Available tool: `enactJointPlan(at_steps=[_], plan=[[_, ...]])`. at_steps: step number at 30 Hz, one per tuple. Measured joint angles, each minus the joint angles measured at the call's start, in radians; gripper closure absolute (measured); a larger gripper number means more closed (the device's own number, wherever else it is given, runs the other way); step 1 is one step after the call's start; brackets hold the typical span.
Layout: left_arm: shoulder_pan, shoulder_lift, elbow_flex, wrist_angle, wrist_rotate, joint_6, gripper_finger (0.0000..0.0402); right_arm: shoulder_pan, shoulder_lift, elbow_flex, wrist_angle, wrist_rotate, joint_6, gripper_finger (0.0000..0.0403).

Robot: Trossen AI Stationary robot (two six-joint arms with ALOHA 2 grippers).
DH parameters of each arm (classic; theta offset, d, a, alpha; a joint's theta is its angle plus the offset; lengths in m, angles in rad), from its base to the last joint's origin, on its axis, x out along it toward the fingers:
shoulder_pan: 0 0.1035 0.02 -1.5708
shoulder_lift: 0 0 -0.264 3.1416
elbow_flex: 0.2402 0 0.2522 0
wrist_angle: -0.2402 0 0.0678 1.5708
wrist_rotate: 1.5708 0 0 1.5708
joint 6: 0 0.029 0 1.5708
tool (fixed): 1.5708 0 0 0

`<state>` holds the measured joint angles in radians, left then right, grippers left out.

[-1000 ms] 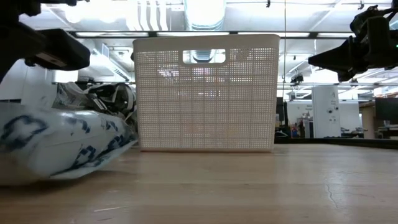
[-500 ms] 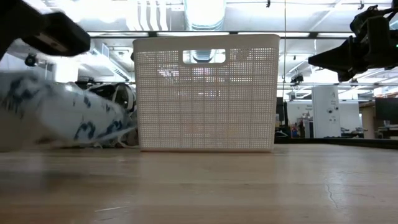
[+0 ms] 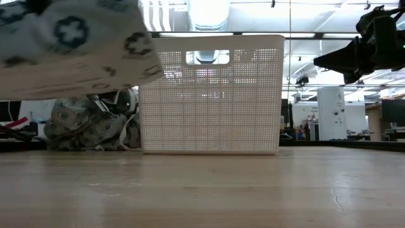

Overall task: Pick & place medical supplies in basket/bin
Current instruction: Put the white bag into the white bin

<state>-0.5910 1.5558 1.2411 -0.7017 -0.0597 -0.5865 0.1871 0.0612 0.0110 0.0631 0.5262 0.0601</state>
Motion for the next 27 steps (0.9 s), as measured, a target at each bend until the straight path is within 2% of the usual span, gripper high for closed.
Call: enactJointPlan(at_steps=[8, 27], plan=[[0.044, -0.031, 0.013, 0.062, -0.001, 0.009, 0.0401, 0.0, 0.0, 0.0, 0.0, 0.0, 0.0, 0.0394], [0.175, -0.033, 0.269, 0.039, -0.03, 0.163, 0.0401, 0.0, 0.0, 0.0, 0.0, 0.0, 0.018, 0.0394]])
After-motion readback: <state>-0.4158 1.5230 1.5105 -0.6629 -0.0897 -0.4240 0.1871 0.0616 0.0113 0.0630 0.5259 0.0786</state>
